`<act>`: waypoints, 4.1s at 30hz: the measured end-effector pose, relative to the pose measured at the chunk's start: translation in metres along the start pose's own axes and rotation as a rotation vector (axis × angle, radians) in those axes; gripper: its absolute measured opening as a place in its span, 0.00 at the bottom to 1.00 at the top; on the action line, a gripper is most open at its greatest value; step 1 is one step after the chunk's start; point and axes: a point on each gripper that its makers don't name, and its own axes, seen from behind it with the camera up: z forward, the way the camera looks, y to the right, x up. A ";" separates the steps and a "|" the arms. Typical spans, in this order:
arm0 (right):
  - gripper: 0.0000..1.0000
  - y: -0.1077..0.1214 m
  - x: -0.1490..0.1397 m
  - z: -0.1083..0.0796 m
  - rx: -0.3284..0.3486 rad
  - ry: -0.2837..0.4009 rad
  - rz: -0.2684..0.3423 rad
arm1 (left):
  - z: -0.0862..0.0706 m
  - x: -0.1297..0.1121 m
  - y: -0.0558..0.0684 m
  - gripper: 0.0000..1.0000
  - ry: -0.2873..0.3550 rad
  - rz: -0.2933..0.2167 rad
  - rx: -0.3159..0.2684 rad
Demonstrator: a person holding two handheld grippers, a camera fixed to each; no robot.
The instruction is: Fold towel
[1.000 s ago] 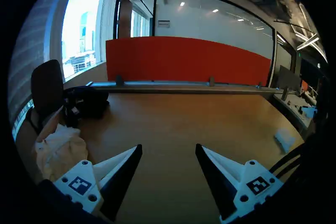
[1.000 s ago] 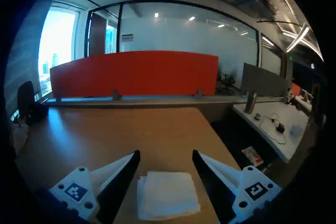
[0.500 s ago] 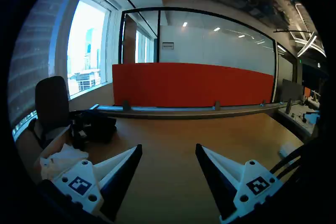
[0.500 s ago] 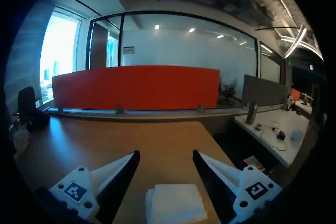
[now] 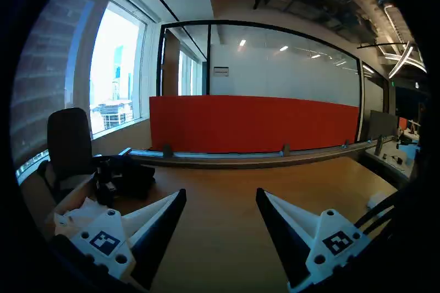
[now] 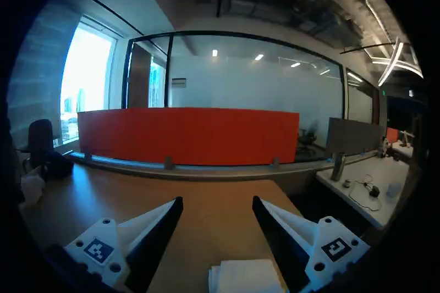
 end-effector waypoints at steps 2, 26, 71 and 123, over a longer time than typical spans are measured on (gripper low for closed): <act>0.98 -0.009 0.005 0.001 0.009 0.007 0.007 | 0.000 0.002 -0.001 0.94 0.005 0.002 -0.001; 0.99 -0.115 0.035 0.010 0.087 0.073 0.028 | 0.005 0.022 -0.016 0.94 0.057 -0.012 -0.008; 0.99 -0.173 0.017 -0.011 0.084 0.096 0.009 | 0.016 -0.060 -0.049 0.94 0.127 -0.032 0.036; 0.99 -0.160 -0.030 -0.008 0.028 0.105 0.018 | 0.030 -0.134 -0.053 0.94 0.182 0.020 0.042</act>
